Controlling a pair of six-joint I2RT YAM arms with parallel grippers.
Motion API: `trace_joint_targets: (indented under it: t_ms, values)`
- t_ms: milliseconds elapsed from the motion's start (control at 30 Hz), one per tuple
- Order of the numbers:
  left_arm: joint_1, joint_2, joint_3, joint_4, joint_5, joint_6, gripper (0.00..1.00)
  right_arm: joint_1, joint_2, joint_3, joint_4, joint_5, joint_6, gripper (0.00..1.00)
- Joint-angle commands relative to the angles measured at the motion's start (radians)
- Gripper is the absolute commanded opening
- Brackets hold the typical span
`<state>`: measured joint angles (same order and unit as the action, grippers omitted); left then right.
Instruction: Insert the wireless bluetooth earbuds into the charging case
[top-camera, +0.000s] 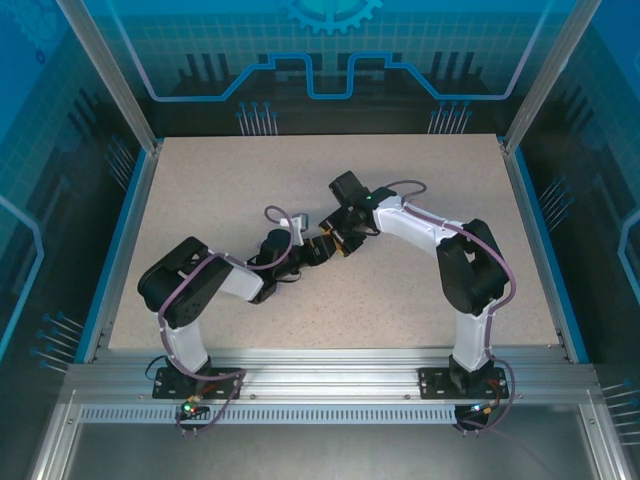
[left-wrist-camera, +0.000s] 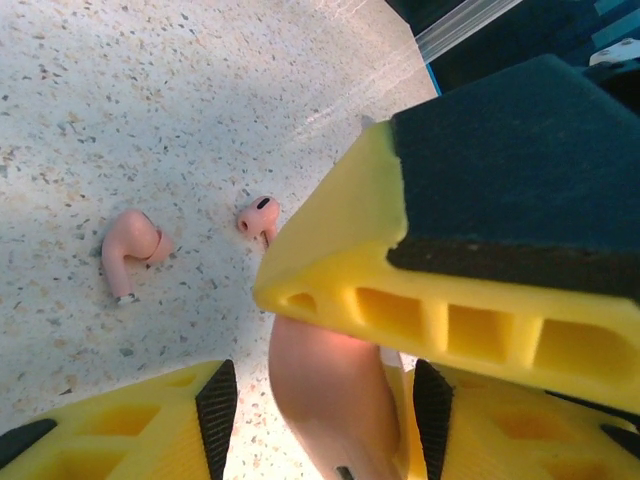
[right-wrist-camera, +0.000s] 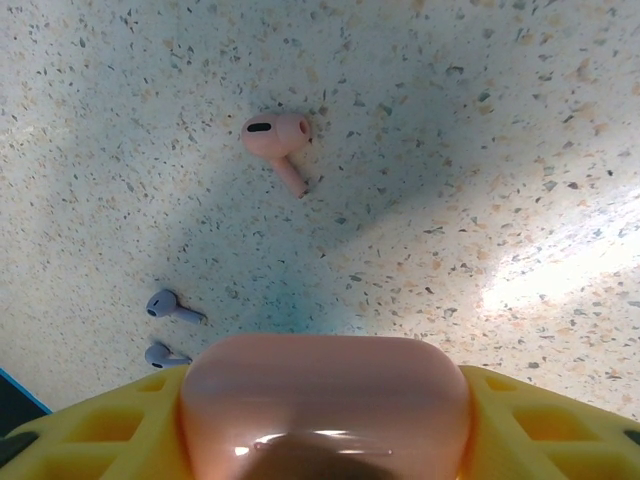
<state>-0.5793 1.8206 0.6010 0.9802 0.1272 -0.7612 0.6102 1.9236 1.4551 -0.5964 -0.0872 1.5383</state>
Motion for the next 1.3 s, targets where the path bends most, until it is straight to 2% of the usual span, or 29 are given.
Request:
trace_joint_targets:
  t_ms: [0, 600, 667, 767, 900, 1000, 1100, 1200, 1267]
  values:
    - [-0.006, 0.019, 0.025, 0.050, -0.004, -0.004, 0.51, 0.014, -0.026, 0.008, 0.006, -0.009, 0.016, 0.57]
    - [-0.005, 0.022, 0.027, 0.058, 0.004, -0.024, 0.15, 0.010, -0.021, 0.019, 0.023, -0.005, 0.025, 0.58]
    - [-0.004, 0.020, 0.026, 0.057, 0.008, -0.024, 0.11, 0.007, -0.023, 0.026, 0.030, -0.007, 0.025, 0.60]
    - [-0.004, 0.018, 0.026, 0.051, 0.012, -0.026, 0.09, -0.017, -0.030, 0.032, 0.066, -0.009, 0.033, 0.71]
    - [-0.005, 0.009, 0.026, 0.034, 0.027, -0.033, 0.08, -0.099, -0.084, -0.001, 0.206, -0.007, 0.059, 0.77]
    - [-0.005, -0.016, 0.036, -0.002, 0.066, -0.025, 0.07, -0.174, -0.132, 0.024, 0.189, -0.017, -0.042, 0.77]
    - [-0.004, -0.062, 0.054, -0.074, 0.122, 0.017, 0.06, -0.231, -0.185, 0.034, 0.121, -0.029, -0.238, 0.78]
    - [0.002, -0.120, 0.083, -0.180, 0.207, 0.084, 0.03, -0.260, -0.255, -0.019, 0.079, -0.025, -0.462, 0.78]
    - [0.004, -0.155, 0.103, -0.262, 0.235, 0.130, 0.03, -0.273, -0.320, -0.120, 0.105, -0.010, -0.560, 0.78]
